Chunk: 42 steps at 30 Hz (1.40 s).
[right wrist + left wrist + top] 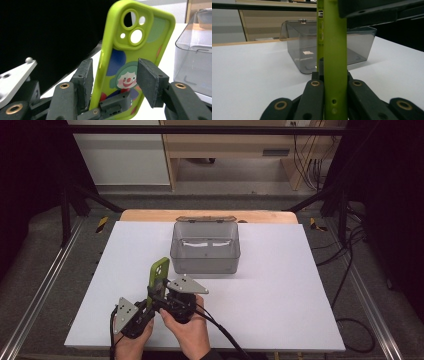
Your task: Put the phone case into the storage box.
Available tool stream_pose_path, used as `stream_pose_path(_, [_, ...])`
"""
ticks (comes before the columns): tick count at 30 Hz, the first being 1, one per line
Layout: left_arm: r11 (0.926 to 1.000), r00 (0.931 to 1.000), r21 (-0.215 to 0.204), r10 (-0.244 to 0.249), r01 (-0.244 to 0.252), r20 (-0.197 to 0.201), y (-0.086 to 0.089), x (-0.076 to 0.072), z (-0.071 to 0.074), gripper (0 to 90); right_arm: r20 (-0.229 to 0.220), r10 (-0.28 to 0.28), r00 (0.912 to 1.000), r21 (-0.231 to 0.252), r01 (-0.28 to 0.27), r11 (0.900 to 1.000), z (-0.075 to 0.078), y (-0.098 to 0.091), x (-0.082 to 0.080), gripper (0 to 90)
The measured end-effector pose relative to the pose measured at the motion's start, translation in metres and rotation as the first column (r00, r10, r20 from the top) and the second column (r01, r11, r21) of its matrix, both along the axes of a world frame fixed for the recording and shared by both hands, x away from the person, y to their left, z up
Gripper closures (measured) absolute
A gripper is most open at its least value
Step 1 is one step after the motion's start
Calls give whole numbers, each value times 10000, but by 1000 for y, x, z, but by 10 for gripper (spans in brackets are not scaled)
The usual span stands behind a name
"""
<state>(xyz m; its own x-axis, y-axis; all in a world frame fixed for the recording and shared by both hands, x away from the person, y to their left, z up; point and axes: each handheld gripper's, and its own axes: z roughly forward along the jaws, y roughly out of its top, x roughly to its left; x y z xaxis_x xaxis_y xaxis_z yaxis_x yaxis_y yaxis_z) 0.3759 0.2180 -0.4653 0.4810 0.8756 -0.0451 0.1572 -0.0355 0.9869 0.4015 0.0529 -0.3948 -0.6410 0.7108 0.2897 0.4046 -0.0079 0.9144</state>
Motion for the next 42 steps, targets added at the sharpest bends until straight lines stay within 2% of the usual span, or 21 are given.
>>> stream_pose_path(4, [10000, 9999, 61, 29, -30, 146, -1, -1, 1, 867, -161, -70, 9998, 149, 72, 9999, -2, 4, 2, 492])
stream_pose_path(7, [9999, 9998, 114, 93, -95, 184, -3, -2, 1, 866, -81, -109, 9999, 40, 109, 9999, -3, 10, 3, 499])
stream_pose_path(9, [9999, 9997, 13, 146, -147, 209, -2, -2, 0, 866, -94, -135, 9999, 43, 136, 9999, -3, 11, 3, 504])
stream_pose_path(16, [9995, 9990, 136, 284, -289, 357, -2, -4, 1, 866, -191, -228, 9996, 116, 230, 9997, -5, 14, 4, 506])
stream_pose_path(42, [9988, 9982, 217, 431, -440, 413, -4, -4, 1, 863, -387, -525, 9979, 225, 534, 9983, -2, 19, 7, 508])
